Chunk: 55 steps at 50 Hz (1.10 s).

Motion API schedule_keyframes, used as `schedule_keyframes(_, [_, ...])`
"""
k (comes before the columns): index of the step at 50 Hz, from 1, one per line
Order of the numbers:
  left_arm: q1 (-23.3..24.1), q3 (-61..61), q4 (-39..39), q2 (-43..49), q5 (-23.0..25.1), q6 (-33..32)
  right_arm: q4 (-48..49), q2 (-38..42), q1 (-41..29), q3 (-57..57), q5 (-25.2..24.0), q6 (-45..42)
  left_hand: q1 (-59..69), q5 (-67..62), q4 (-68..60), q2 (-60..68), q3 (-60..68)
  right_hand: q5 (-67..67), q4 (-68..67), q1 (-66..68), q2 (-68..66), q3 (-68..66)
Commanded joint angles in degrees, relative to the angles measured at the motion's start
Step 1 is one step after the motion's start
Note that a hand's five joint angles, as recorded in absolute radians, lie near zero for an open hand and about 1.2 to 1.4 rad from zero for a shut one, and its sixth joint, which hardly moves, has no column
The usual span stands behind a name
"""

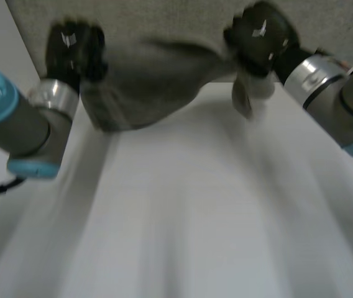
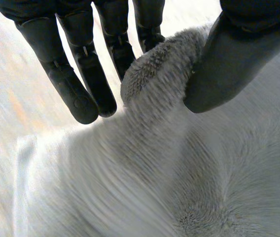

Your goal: Fold the towel.

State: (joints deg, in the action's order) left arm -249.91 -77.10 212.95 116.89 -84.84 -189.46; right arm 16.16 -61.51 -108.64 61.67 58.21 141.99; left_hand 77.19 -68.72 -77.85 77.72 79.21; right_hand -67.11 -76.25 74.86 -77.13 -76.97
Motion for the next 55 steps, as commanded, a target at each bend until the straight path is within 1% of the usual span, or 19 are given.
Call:
schedule_keyframes(1, [-3.4,-16.7,0.1,-0.6,3.4,-1.6,-8.8,4.6,-0.1,3.0,-4.3,-11.1,2.8,-1.3,-2.2,2.3,0.8,-2.9,-3.7,5.1,-2.9,-3.0])
schedule_keyframes(6, [-4.7,-23.9,0.2,-0.8,3.8,-5.6,-12.6,7.5,0.3,7.8,-5.1,-19.9,2.8,-1.3,-2.2,2.3,0.8,-2.9,-3.7,5.1,-2.9,-3.0])
schedule_keyframes(11, [-5.2,-27.5,0.3,-1.0,5.1,-9.8,-17.8,9.1,1.0,11.6,-4.3,-33.2,2.8,-1.3,-2.2,2.3,0.8,-2.9,-3.7,5.1,-2.9,-3.0])
schedule_keyframes(14, [-5.3,-28.5,0.3,-1.7,5.8,-10.8,-19.7,8.9,1.2,11.9,-3.8,-34.2,2.8,-1.3,-2.2,2.3,0.8,-2.9,-3.7,5.1,-2.9,-3.0])
schedule_keyframes(17, [-5.2,-28.7,0.3,-3.0,6.0,-10.7,-23.5,8.0,2.0,12.0,-2.1,-32.9,2.8,-1.3,-2.2,2.3,0.8,5.1,4.3,-2.9,5.1,5.0])
schedule_keyframes(19, [-5.0,-28.7,0.3,-3.5,5.9,-10.5,-26.6,6.3,2.3,11.9,0.4,-28.5,2.8,-1.3,-2.2,2.3,0.8,22.7,21.8,-20.4,22.7,22.5])
schedule_keyframes(20, [-4.7,-28.7,0.3,-3.8,5.9,-10.5,-26.6,6.3,2.3,11.9,0.4,-28.4,2.8,-1.3,-2.2,2.3,0.8,22.8,21.9,-20.5,22.8,22.6])
schedule_keyframes(22, [-4.4,-28.6,0.3,-3.9,5.9,-10.4,-27.8,4.8,2.3,11.9,3.2,-20.9,2.8,-1.3,-2.2,2.3,0.8,39.9,39.0,-37.6,39.9,39.7])
schedule_keyframes(25, [-3.9,-28.2,0.3,-4.1,5.8,-10.3,-27.9,4.0,2.3,11.8,5.0,-16.2,2.8,-1.3,-2.2,2.3,0.8,43.5,42.6,-41.2,43.5,43.3])
schedule_keyframes(27, [-3.5,-27.9,0.3,-4.3,5.8,-10.2,-28.0,2.2,2.4,12.1,8.6,-5.7,2.8,-1.3,-2.2,2.3,0.8,48.5,47.6,-46.2,48.5,48.3])
schedule_keyframes(28, [-3.2,-27.7,0.3,-4.3,5.8,-10.2,-28.0,2.2,2.4,12.1,8.6,-5.7,2.8,-1.3,-2.2,2.3,0.8,48.5,47.7,-46.3,48.5,48.4])
schedule_keyframes(30, [-3.2,-27.3,0.3,-4.3,5.8,-10.2,-28.3,0.3,2.6,13.0,11.5,4.5,2.8,-1.3,-2.2,2.3,0.8,50.0,49.2,-47.8,50.1,49.9])
schedule_keyframes(31, [-3.2,-26.8,0.3,-4.3,5.7,-10.2,-28.3,0.3,2.6,13.0,11.5,4.5,2.8,-1.3,-2.2,2.3,0.8,50.0,49.2,-47.8,50.1,49.9])
schedule_keyframes(32, [-3.2,-26.8,0.3,-4.3,5.7,-10.2,-28.2,-0.4,2.7,14.3,12.5,9.0,2.8,-1.3,-2.2,2.3,0.8,51.4,50.5,-49.1,51.4,51.2])
schedule_keyframes(33, [-3.2,-26.2,0.3,-4.3,5.6,-10.2,-28.2,-0.5,2.7,14.4,12.5,9.1,2.8,-1.3,-2.2,2.3,0.8,51.4,50.5,-49.1,51.4,51.2])
schedule_keyframes(37, [-3.2,-24.8,0.2,-4.4,5.3,-10.1,-27.6,-4.2,3.3,20.0,13.4,21.3,2.8,-1.3,-2.2,2.3,0.8,50.4,49.5,-48.1,50.4,50.2])
schedule_keyframes(41, [-3.3,-23.4,-0.5,-5.7,5.2,-8.8,-25.3,-9.3,6.9,28.4,13.5,29.2,2.8,-1.3,-2.2,2.3,0.8,48.9,48.0,-46.6,48.9,48.7])
schedule_keyframes(49, [-3.2,-22.9,-0.6,-7.2,5.1,-3.8,-19.6,-10.7,8.6,38.3,13.6,34.4,2.8,-1.3,-2.2,2.3,0.8,49.0,48.2,-46.8,49.0,48.9])
schedule_keyframes(55, [-3.2,-23.2,-0.5,-8.1,5.1,-2.5,-17.8,-10.6,8.7,40.5,13.5,37.2,2.8,-1.3,-2.2,2.3,0.8,49.2,48.3,-46.9,49.2,49.1])
